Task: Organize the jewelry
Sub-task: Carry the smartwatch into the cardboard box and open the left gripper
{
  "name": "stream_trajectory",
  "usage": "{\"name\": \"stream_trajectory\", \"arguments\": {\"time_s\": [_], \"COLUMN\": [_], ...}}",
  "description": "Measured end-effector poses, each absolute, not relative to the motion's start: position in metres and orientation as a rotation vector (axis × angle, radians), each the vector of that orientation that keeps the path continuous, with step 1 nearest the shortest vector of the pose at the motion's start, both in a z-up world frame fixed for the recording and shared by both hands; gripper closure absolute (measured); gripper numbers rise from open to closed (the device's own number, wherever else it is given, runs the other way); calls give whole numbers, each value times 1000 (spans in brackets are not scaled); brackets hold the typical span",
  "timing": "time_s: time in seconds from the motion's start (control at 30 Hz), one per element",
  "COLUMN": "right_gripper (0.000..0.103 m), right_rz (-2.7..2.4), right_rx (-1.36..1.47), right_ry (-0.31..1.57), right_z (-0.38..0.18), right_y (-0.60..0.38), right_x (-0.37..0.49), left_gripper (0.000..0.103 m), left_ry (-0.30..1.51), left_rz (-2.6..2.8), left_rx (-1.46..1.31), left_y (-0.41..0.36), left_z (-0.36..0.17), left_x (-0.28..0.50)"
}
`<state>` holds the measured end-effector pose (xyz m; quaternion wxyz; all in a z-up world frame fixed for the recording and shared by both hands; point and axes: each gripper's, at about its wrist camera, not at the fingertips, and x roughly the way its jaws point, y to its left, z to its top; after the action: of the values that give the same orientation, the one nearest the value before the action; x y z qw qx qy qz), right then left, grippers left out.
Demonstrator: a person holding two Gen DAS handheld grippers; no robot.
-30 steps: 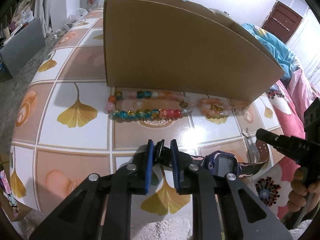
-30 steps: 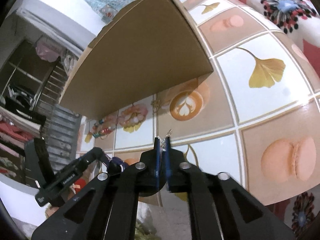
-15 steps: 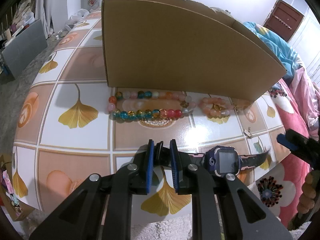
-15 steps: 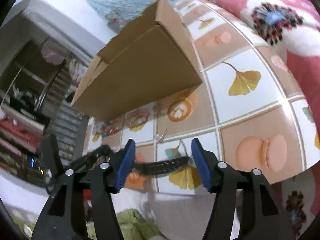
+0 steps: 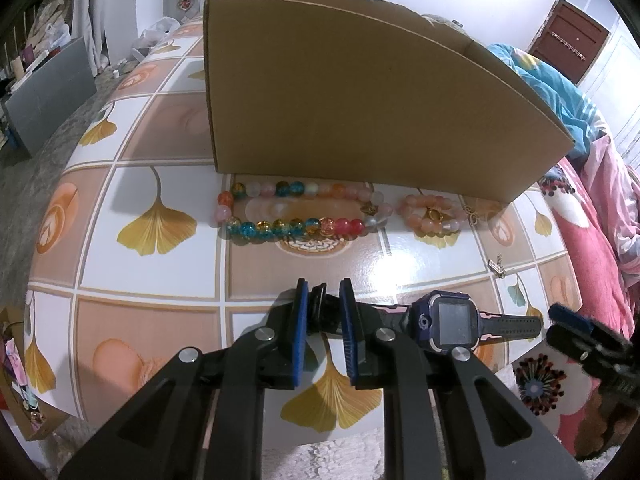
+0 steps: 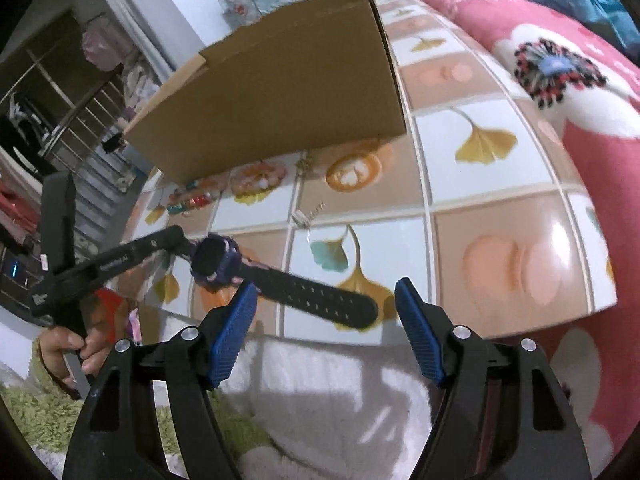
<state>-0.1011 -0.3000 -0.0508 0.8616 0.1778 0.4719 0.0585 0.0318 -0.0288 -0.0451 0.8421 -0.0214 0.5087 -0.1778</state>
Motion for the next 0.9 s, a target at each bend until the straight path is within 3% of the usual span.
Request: {"name": "stream_trajectory", "arguments": {"time_s": [0.2,0.5,0.9], "right_gripper": [36,47,46], "right_rz": [114,146,222], "right_rx": [373,452,793], "right_ry": [976,969,973], "right_z": [-53,-55,-65], "right_y": [-287,-281,-313], "right_x": [-96,-89,-82], "left_gripper": [88,88,88], "left_ry": [1074,1073,1071], "left_rz": [-367,-367,-376], "left_rx": [-44,-49,-62], "left_y": [-29,-29,-26], "left_z": [-45,-45,-45], "left_x": [31,31,30]}}
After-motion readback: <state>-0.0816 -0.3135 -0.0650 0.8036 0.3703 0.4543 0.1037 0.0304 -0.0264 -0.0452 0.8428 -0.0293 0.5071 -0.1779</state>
